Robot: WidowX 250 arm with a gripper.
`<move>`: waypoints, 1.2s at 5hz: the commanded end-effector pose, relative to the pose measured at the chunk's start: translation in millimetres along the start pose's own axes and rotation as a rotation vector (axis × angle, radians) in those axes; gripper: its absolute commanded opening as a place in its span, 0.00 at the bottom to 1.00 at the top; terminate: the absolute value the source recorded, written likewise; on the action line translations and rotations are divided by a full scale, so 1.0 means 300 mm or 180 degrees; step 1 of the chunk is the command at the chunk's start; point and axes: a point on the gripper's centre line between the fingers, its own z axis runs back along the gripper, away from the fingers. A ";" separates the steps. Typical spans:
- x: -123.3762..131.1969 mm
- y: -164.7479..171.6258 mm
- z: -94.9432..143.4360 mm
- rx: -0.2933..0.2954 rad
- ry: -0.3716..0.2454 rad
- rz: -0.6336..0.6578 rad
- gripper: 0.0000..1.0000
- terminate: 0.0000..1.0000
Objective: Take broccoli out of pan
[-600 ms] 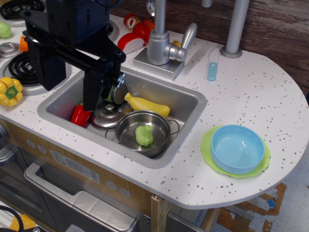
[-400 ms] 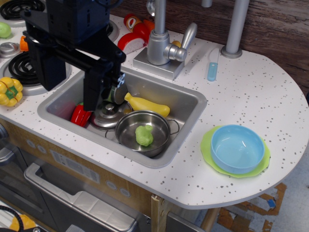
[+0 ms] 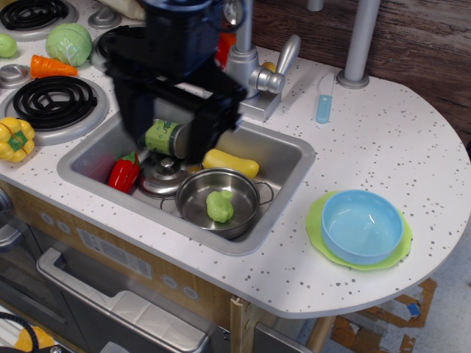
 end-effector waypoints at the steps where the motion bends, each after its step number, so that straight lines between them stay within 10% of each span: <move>1: 0.196 -0.075 -0.053 -0.0028 -0.0405 0.0183 1.00 0.00; 6: 0.379 0.026 -0.476 -0.0476 -0.0938 -0.0055 1.00 0.00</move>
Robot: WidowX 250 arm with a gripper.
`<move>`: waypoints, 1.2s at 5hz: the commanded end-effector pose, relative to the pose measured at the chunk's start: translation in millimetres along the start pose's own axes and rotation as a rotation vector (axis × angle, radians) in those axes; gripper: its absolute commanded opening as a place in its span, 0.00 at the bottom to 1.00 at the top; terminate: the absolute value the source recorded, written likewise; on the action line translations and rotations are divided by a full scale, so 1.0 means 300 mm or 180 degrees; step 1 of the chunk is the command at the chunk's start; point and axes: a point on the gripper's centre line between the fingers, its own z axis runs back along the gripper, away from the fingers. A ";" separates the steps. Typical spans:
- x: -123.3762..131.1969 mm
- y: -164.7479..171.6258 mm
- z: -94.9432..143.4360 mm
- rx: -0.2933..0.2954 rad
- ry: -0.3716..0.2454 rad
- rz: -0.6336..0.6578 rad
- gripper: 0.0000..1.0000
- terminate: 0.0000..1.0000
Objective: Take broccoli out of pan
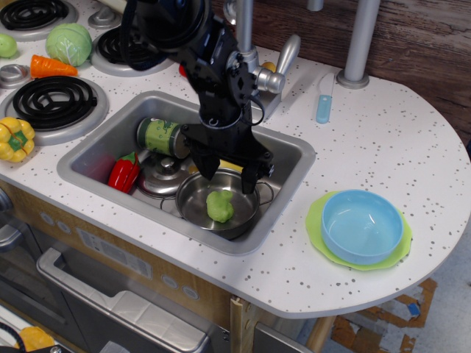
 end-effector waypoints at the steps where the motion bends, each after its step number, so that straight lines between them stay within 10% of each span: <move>1: 0.032 0.050 -0.021 -0.0126 -0.0126 0.0000 1.00 0.00; 6: -0.033 0.043 -0.125 -0.0331 -0.0184 0.0080 1.00 0.00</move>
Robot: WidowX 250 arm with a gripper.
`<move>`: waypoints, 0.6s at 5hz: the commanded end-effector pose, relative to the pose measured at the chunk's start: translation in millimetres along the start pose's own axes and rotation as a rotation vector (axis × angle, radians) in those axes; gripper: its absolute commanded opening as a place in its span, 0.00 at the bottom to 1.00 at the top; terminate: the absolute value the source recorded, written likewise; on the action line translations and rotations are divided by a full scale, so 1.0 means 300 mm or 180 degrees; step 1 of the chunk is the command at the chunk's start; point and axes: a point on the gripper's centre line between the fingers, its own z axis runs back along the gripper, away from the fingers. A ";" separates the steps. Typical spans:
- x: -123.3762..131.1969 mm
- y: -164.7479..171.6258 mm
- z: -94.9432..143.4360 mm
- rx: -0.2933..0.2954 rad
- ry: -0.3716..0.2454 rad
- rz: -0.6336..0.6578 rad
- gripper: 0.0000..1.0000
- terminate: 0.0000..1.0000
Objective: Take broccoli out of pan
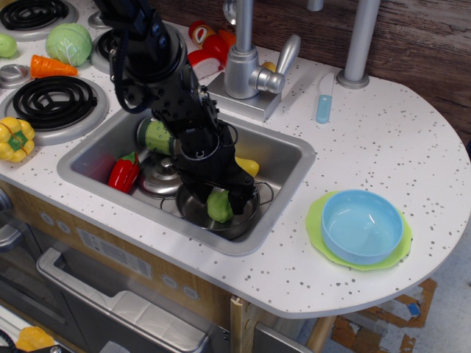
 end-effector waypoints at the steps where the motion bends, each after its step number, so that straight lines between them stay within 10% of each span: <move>1: 0.000 0.002 0.013 0.0026 -0.0040 0.0007 1.00 0.00; 2: 0.004 0.004 0.010 -0.0002 0.0006 0.0052 0.00 0.00; 3: 0.013 0.004 0.014 0.0051 0.0019 0.0027 0.00 0.00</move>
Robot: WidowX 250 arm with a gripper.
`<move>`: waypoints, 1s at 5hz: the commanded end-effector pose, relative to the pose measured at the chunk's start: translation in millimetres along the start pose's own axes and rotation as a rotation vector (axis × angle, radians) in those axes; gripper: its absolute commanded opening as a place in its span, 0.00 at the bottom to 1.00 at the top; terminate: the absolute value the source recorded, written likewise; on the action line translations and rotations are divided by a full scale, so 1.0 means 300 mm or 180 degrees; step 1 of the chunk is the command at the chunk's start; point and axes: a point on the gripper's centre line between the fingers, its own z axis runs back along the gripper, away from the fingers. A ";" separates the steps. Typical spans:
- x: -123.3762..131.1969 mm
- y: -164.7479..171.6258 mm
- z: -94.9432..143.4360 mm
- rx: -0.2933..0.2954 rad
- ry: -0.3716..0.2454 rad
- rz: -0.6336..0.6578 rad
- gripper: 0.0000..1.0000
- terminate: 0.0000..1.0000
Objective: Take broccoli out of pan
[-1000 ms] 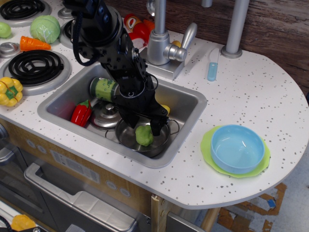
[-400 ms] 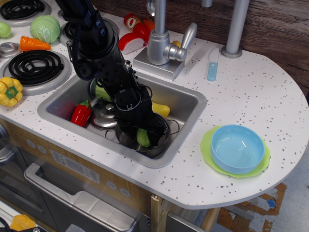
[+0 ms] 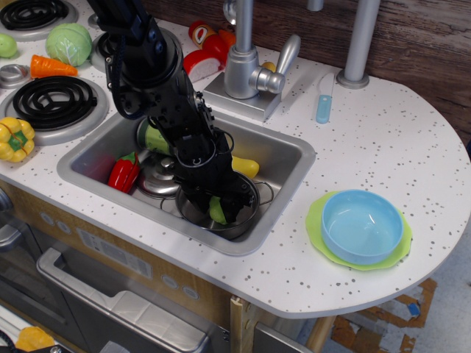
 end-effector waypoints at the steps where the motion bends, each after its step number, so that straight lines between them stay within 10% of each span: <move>1: 0.058 0.007 0.094 0.0228 -0.0166 0.0021 0.00 0.00; 3: 0.155 0.160 0.406 0.0634 0.0025 -0.0114 0.00 0.00; 5: 0.335 0.414 0.480 0.0848 0.0003 -0.0642 0.00 0.00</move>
